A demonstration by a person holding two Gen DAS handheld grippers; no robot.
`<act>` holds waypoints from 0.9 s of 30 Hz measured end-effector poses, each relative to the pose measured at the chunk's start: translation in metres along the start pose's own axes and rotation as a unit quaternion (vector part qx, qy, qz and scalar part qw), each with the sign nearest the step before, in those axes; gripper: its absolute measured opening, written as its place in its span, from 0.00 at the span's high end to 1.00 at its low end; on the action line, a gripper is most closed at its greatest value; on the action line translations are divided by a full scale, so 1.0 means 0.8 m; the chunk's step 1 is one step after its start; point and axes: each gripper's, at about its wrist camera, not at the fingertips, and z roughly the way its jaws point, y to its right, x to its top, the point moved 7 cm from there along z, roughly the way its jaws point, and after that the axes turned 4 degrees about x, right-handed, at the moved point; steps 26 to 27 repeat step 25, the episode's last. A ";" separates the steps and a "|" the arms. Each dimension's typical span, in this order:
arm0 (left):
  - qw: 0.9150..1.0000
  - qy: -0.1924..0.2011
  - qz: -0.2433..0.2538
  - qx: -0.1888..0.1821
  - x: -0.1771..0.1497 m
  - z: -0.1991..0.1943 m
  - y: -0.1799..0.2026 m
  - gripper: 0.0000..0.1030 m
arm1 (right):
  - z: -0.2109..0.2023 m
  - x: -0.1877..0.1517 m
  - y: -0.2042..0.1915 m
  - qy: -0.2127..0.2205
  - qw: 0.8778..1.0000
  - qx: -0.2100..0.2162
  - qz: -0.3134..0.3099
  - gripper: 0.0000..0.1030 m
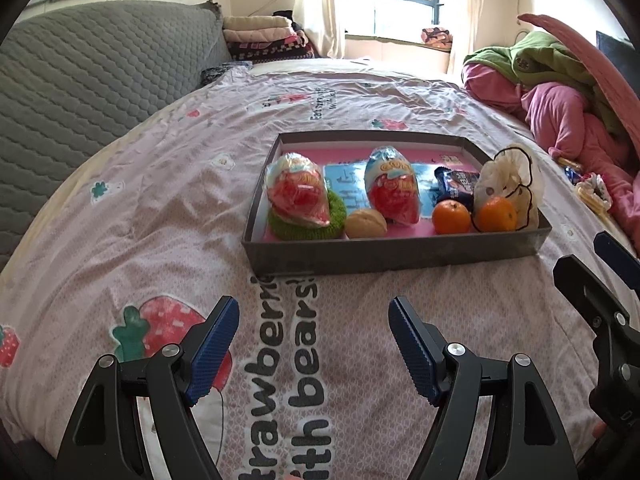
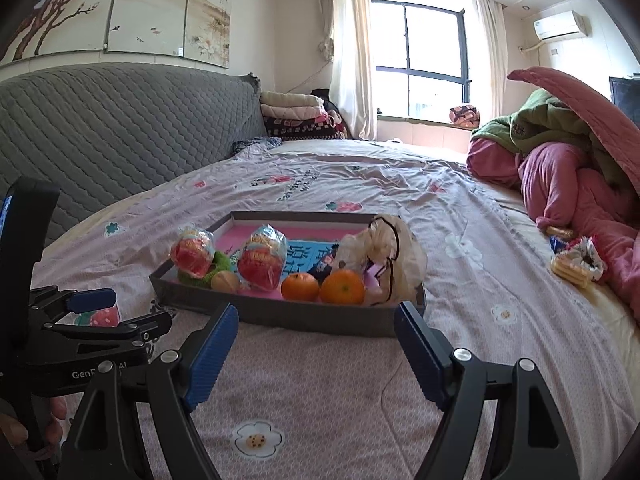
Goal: Organize objects
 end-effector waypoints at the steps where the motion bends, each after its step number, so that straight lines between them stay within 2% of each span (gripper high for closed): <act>1: 1.000 -0.001 0.000 0.000 -0.002 0.001 0.000 0.24 | -0.001 -0.002 0.001 -0.001 1.000 -0.002 0.003 0.23; 7: 1.000 -0.016 0.001 -0.009 -0.022 0.011 0.006 0.24 | 0.002 -0.017 0.009 -0.016 1.000 -0.006 0.022 0.23; 14: 0.999 -0.036 0.011 0.001 -0.043 0.031 0.011 0.24 | 0.019 -0.040 0.010 -0.052 0.998 -0.008 0.023 0.23; 20: 1.000 -0.027 0.012 0.000 -0.043 0.031 0.012 0.24 | 0.030 -0.053 0.008 -0.073 0.997 -0.007 0.019 0.23; 27: 1.000 -0.027 0.009 -0.001 -0.043 0.032 0.010 0.24 | 0.032 -0.056 0.002 -0.075 0.997 -0.008 0.009 0.23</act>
